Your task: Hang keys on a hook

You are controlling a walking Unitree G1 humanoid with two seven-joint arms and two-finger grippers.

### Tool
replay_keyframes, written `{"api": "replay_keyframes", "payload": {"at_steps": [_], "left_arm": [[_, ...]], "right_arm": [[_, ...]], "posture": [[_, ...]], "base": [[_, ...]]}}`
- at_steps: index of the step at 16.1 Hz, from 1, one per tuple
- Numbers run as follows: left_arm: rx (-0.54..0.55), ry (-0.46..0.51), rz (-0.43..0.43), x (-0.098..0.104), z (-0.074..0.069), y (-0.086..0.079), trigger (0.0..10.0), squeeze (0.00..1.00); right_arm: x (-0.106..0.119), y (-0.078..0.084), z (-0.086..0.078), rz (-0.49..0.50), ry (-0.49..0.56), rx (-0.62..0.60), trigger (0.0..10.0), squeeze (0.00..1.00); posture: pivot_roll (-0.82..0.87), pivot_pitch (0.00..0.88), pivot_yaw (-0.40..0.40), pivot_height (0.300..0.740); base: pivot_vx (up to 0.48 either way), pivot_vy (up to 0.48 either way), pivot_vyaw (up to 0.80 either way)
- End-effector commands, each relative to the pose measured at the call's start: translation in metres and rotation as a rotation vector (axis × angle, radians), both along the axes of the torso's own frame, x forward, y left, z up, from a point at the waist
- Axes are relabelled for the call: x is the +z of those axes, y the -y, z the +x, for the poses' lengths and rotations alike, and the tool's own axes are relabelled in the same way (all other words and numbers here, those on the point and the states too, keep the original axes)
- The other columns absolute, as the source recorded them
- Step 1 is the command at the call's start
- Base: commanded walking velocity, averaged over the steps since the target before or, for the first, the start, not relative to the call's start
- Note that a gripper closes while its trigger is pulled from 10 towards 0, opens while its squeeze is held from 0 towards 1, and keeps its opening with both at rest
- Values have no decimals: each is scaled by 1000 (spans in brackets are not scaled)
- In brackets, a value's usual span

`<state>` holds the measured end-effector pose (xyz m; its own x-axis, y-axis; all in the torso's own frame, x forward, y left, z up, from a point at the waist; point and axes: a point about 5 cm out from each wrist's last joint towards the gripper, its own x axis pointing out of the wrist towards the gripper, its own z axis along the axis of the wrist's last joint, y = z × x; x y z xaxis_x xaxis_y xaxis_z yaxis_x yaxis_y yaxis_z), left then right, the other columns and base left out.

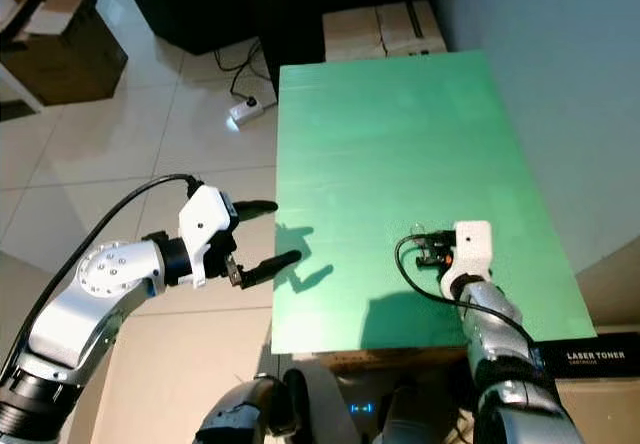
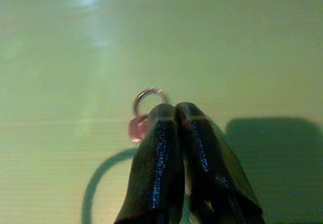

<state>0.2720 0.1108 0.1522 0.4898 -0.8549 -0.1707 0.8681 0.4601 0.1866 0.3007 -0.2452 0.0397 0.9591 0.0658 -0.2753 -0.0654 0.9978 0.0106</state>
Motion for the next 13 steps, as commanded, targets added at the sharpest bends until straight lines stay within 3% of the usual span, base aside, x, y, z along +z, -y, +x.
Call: {"api": "replay_keyframes", "payload": {"at_steps": [1,2,3,4,7,10,13], "left_arm": [[21,12,10,2,-1,-7,10000,0],[33,19,16,2,1,-8,10000,0],[36,22,19,3,2,-9,10000,0],[36,25,21,4,4,-9,10000,0],[40,33,33,7,7,-13,10000,0],[51,39,50,9,8,-21,10000,0],[50,42,57,10,6,-23,10000,0]], "right_arm": [[-2,-4,-3,-38,17,-9,0,0],[8,-10,0,-29,112,-18,10000,0],[17,-16,4,16,171,-1,10000,294],[20,-16,7,11,188,-13,10000,1000],[28,-16,20,-55,165,7,10000,1000],[39,-58,34,-139,174,296,10000,1000],[33,-58,38,-170,101,245,10000,1000]], "posture": [[116,186,188,740],[121,185,193,740],[126,188,196,740],[134,191,200,740],[154,192,207,740],[162,183,210,740],[178,186,200,740]], "base": [[0,0,0],[0,0,0],[0,0,0],[0,0,0],[0,0,0],[0,0,0],[0,0,0]]}}
